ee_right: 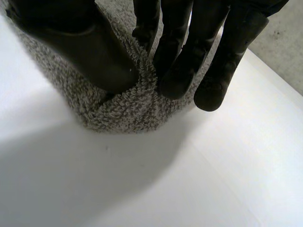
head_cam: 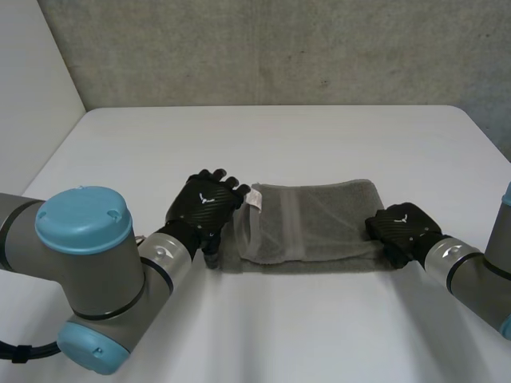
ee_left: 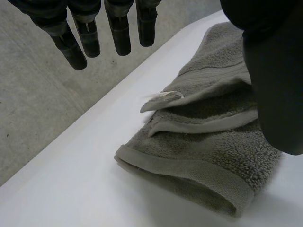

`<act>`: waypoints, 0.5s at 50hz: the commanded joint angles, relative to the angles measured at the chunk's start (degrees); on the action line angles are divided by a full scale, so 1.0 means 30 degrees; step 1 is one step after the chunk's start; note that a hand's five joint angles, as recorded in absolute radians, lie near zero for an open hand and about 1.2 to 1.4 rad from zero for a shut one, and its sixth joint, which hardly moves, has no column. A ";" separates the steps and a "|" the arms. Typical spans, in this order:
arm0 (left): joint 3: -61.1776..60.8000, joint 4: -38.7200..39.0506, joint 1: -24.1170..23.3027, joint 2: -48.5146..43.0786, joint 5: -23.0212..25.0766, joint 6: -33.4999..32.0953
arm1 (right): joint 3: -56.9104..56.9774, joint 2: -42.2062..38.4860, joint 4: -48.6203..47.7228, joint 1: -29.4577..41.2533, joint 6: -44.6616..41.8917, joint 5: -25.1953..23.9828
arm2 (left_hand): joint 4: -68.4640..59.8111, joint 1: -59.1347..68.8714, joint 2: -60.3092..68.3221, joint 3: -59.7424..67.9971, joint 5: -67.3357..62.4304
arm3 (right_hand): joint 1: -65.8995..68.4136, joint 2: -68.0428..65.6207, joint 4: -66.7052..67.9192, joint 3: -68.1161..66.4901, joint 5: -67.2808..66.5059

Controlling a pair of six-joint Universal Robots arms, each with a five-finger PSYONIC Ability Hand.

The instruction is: Fold the towel.

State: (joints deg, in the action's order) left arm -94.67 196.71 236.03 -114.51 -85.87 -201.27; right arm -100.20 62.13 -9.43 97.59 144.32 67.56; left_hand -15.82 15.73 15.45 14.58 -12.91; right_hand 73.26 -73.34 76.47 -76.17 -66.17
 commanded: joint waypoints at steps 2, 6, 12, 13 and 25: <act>-0.0142 0.0291 -0.0190 0.0200 -0.0408 0.0177 | -0.0377 0.0791 0.0331 -0.0771 -0.0174 -0.0486 | 0.1755 -0.1727 -0.1631 -0.1343 0.4119 | 0.2246 -0.2220 0.1176 -0.1277 -0.1276; -0.0201 0.0291 -0.0160 0.0553 -0.0702 0.0177 | -0.0554 0.1615 0.0859 -0.1388 -0.1054 -0.0898 | 0.1755 -0.1728 -0.1631 -0.1343 0.4119 | 0.2246 -0.2220 0.1176 -0.1277 -0.1276; -0.0698 0.0291 0.0044 0.1429 -0.0790 0.0177 | 0.0764 0.2845 0.3379 -0.2530 -0.4922 -0.1133 | 0.1755 -0.1728 -0.1631 -0.1343 0.4119 | 0.2246 -0.2220 0.1176 -0.1277 -0.1276; -0.0757 0.0291 0.0103 0.1635 -0.0790 0.0177 | 0.1460 0.2991 0.4104 -0.2182 -0.5618 -0.1104 | 0.1755 -0.1728 -0.1631 -0.1343 0.4119 | 0.2246 -0.2220 0.1176 -0.1277 -0.1276; -0.0348 0.0320 0.0924 0.2428 -0.0908 0.0147 | 0.6682 0.0883 0.5752 0.6903 -0.5947 -0.0957 | 0.1755 -0.1728 -0.1631 -0.1343 0.4119 | 0.2246 -0.2220 0.1176 -0.1277 -0.1276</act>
State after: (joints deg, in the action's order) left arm -96.50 197.61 237.94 -107.79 -88.43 -200.77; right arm -85.77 69.71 7.60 106.12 126.11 64.17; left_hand -15.82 15.70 15.45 14.58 -12.90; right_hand 74.74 -73.92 76.48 -76.20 -66.26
